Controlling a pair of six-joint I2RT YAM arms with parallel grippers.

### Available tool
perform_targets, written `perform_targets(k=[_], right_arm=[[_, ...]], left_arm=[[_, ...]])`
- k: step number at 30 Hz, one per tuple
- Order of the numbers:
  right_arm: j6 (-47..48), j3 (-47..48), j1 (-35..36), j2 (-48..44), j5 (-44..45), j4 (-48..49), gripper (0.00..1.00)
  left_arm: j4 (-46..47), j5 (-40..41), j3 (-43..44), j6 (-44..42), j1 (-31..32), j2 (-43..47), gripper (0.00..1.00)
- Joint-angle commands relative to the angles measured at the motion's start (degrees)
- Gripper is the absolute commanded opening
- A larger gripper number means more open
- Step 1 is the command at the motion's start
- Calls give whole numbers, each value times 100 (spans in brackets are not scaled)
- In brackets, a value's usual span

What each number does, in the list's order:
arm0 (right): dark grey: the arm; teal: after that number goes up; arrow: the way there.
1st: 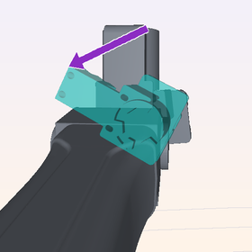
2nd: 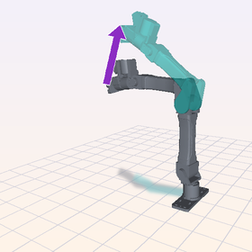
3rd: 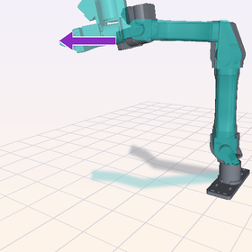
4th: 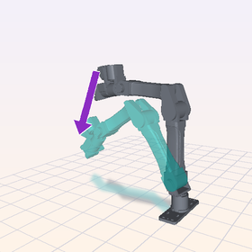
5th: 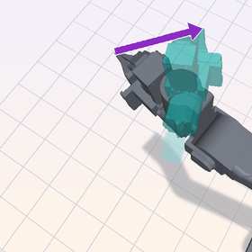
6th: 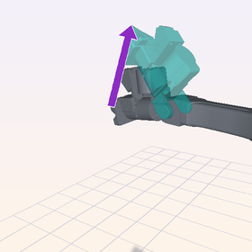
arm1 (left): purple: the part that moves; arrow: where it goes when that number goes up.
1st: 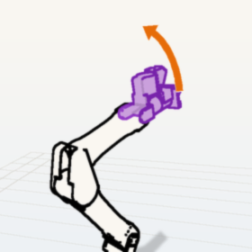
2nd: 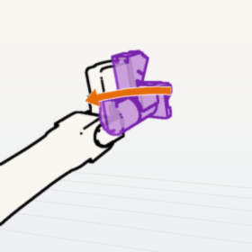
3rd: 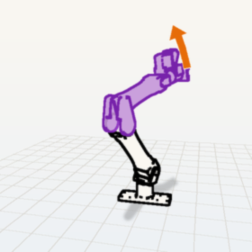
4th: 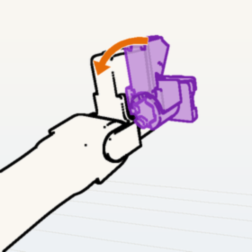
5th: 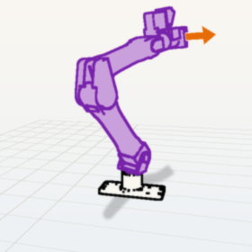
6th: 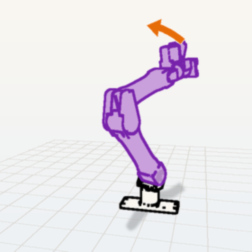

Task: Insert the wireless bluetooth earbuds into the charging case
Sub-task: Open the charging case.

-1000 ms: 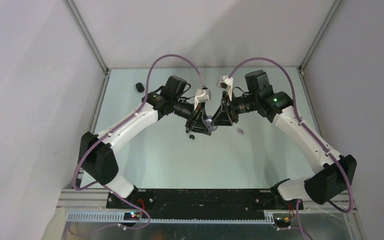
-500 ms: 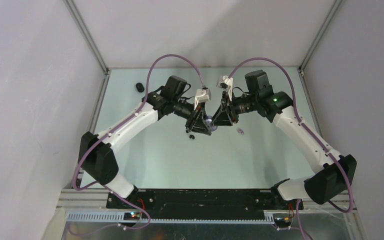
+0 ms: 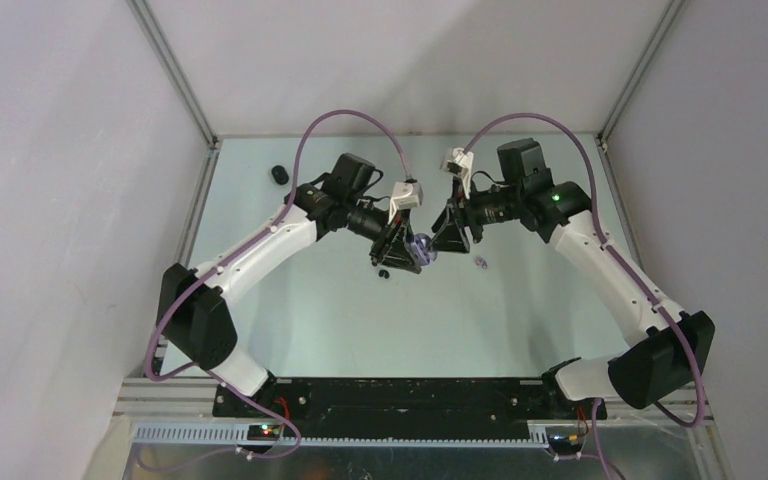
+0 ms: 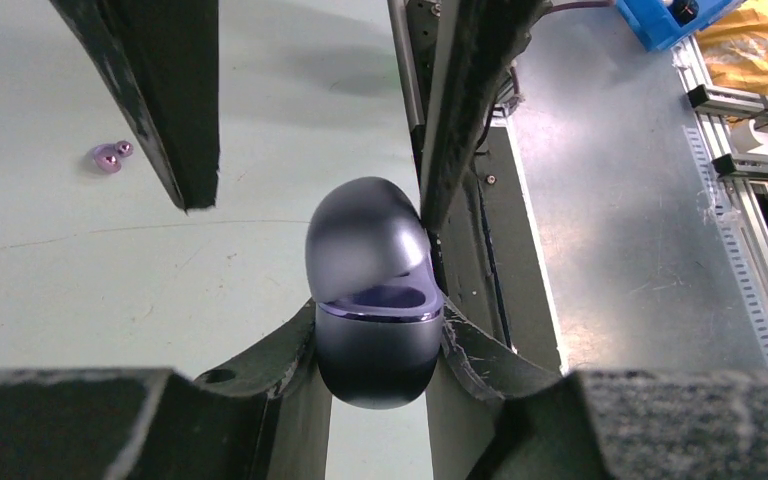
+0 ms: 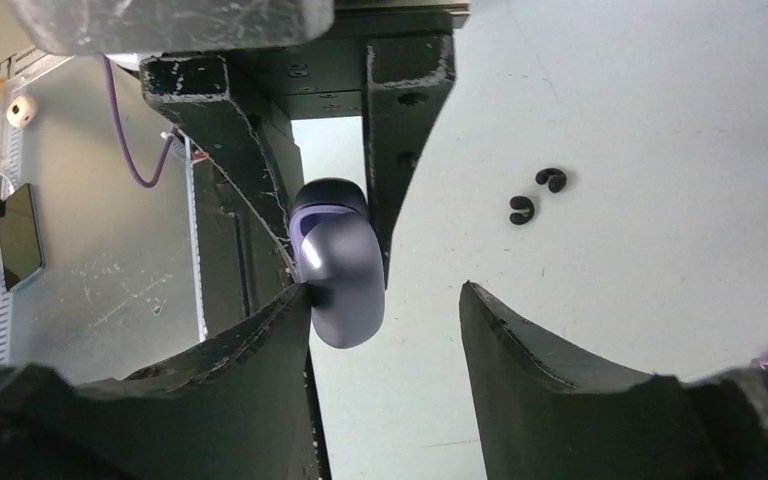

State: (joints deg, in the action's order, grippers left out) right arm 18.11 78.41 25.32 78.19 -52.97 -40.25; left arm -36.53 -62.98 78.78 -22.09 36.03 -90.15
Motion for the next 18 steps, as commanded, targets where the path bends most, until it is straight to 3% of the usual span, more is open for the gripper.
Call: perform_targets(k=[1,11,18], right_arm=[[147,16,-185,-209,160,70,61],[221,18,-306,-388,318,58,65],[114,16,-661,-603,722,239,68]], left_arm=[[-92,-240,278,-190,48,127,0],[-62,-183,257,-210,-9,179,0],[414,-146,34,235,-358,408,0]])
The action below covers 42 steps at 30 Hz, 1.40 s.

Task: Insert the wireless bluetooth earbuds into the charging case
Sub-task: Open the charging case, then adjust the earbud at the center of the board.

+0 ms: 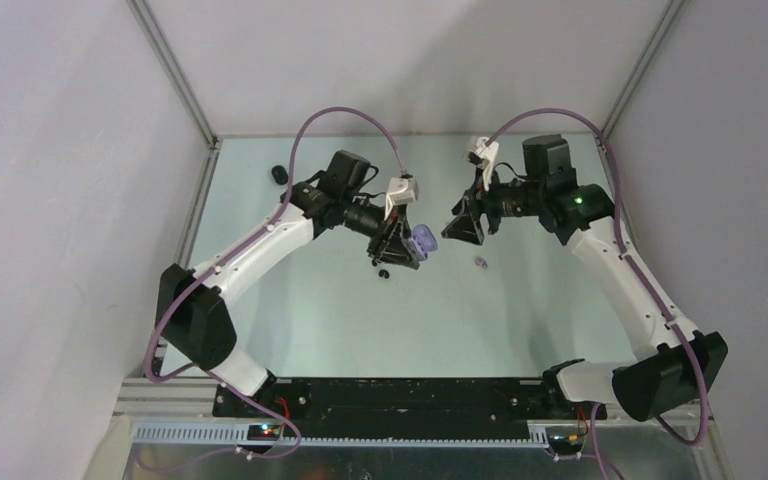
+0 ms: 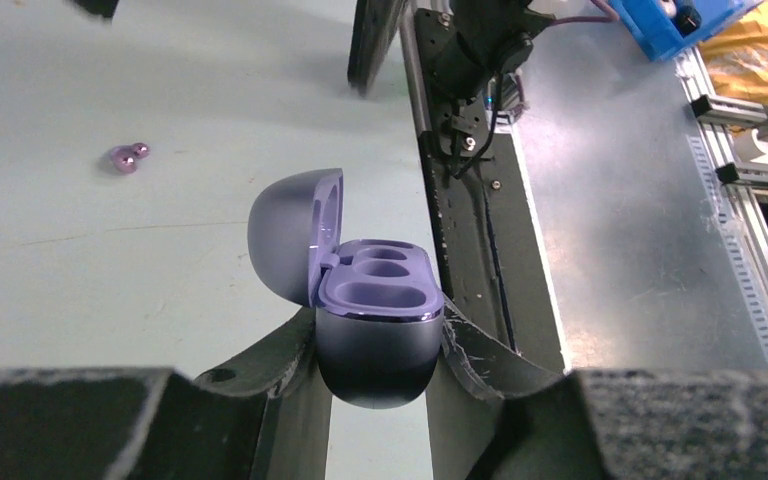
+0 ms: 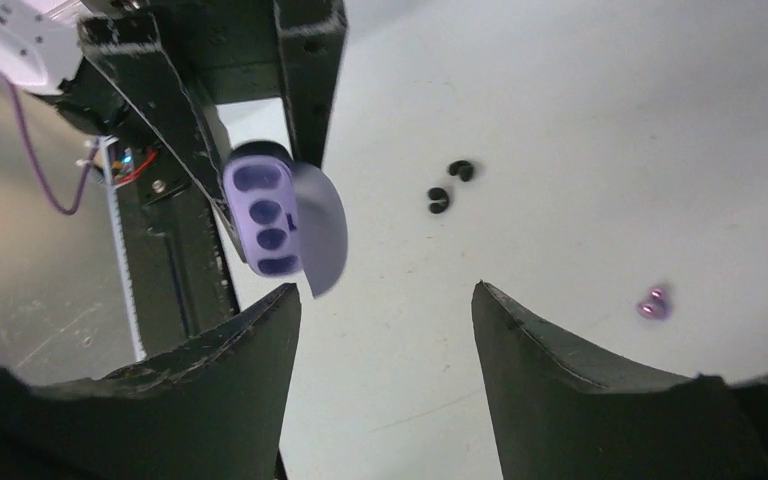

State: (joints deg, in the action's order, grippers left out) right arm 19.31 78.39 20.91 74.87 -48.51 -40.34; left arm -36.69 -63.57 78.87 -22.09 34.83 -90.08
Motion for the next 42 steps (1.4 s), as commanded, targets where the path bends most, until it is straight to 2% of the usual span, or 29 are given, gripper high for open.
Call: perform_targets(k=[1,4,8,10,14,18,22,25,28,30,34,42], right_arm=[[-4,18,-348,-313,332,260,69],[-37,18,-728,-357,457,342,72],[-85,20,-950,-196,892,291,73],[-77,-24,-960,-49,1093,222,73],[-209,-421,-959,204,1507,528,73],[-165,-453,-959,701,2373,632,73],[44,-451,-962,1376,3156,505,72],[196,-411,-968,2063,3661,264,69],[280,-113,-997,2627,3902,-172,65],[290,150,-1044,2998,3925,-617,61],[572,299,-1075,3251,3963,-973,56],[1046,425,-1063,3185,3719,-931,55]], left_arm=[[648,-29,-29,312,-305,469,0],[1473,292,-582,965,-724,991,0],[3222,661,-1703,1845,-1247,1810,0],[4201,866,-2331,2254,-1424,2207,0],[6969,1351,-3833,3042,-1603,2973,0],[8903,1753,-5017,3558,-1648,3469,0],[9528,1841,-5329,3944,-1714,3474,0],[10189,1754,-5490,4410,-1724,3140,0],[11604,1426,-5639,4894,-1731,2678,0],[12231,1073,-5638,5284,-1758,2389,0],[12431,414,-5308,5870,-1836,2063,0],[12433,528,-5533,5559,-1830,2340,0]])
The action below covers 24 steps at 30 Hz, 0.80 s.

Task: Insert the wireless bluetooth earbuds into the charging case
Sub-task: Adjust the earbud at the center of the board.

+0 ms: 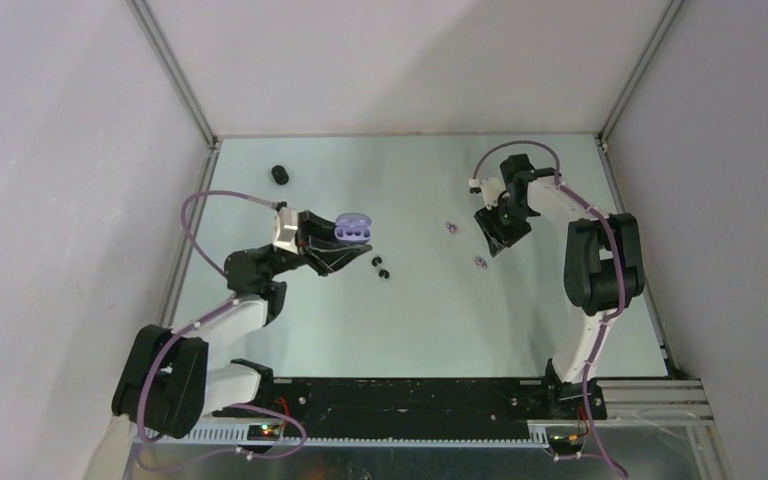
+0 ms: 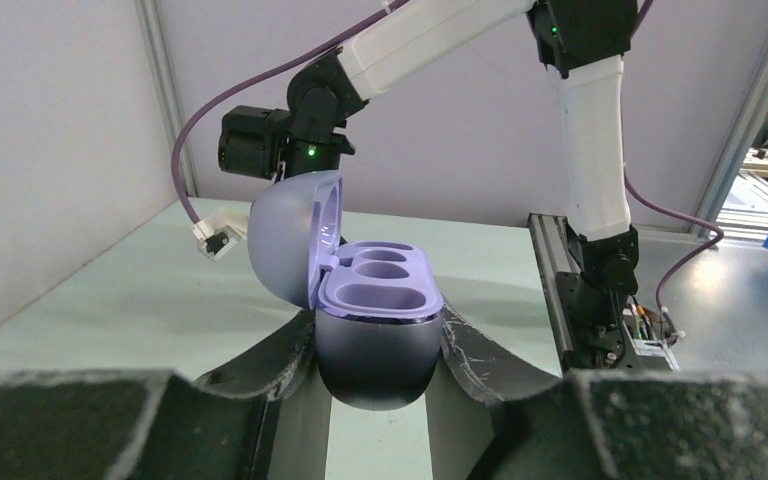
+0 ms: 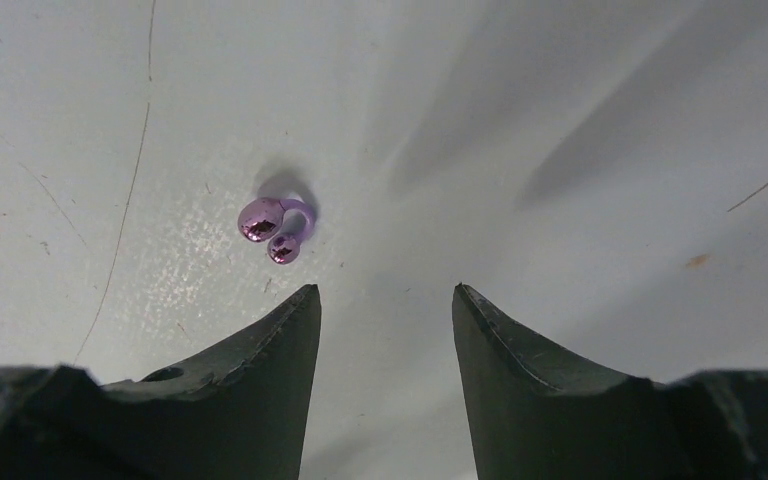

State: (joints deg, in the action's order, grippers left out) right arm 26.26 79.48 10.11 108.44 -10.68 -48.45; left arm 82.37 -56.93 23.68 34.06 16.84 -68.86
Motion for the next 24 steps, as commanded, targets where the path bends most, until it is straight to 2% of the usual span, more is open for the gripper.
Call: perform_targets(k=[1,7,13,17,21,24], right_arm=[[399,393,17,-142,-59,-143,55],[585,531,200,19,-192,-101,53],[727,809,309,509,-373,-321,52],[815,572,390,546,-473,-172,52],[804,399,317,440,-460,-73,52],[780,308,176,296,-532,-41,52]], left_arm=[[522,-243,-18,-77,-32,234,0],[380,-757,100,-4,-31,556,2],[376,-853,138,95,-25,690,3],[472,-946,107,211,-14,756,4],[407,-984,-35,-24,101,785,4],[-9,-1081,-102,-315,207,836,4]])
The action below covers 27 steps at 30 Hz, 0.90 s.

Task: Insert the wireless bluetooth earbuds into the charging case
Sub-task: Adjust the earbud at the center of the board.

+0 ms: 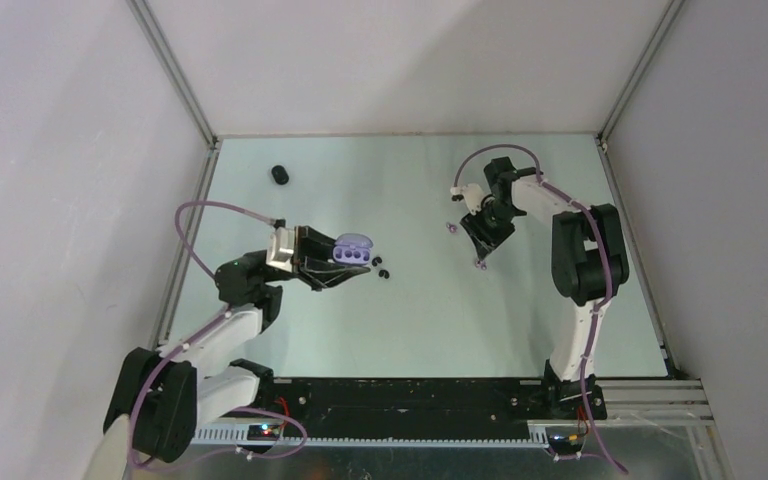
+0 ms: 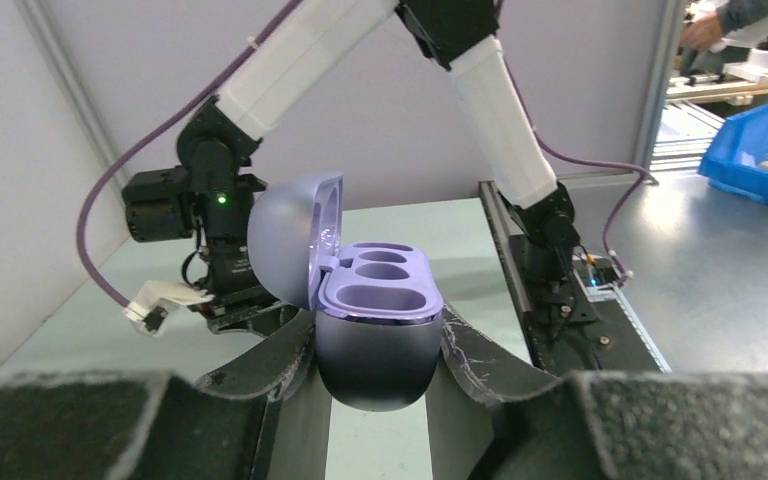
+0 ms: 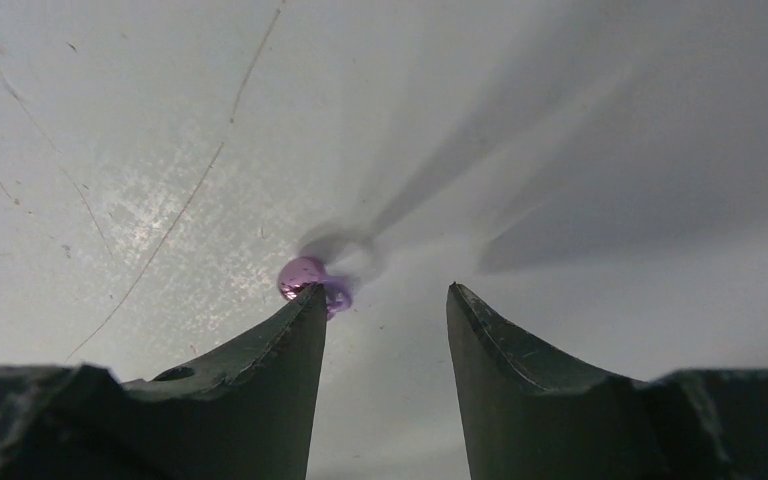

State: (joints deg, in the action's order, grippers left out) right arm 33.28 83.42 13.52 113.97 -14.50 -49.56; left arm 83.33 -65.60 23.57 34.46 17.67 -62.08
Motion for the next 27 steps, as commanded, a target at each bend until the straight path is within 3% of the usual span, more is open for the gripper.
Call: perform_targets(k=[1,9,27], right_arm=[[80,-96,-264,-324,-180,78,52],[148,-152,-512,-158,-370,-2,50],[-107,157,-376,381,-791,-30,48]], left_arm=[[-246,-224,-95,-533,167,222,4],[-2292,-205,-50,-1928,346,731,3],[-2867,-242,42,-2366,431,744,1]])
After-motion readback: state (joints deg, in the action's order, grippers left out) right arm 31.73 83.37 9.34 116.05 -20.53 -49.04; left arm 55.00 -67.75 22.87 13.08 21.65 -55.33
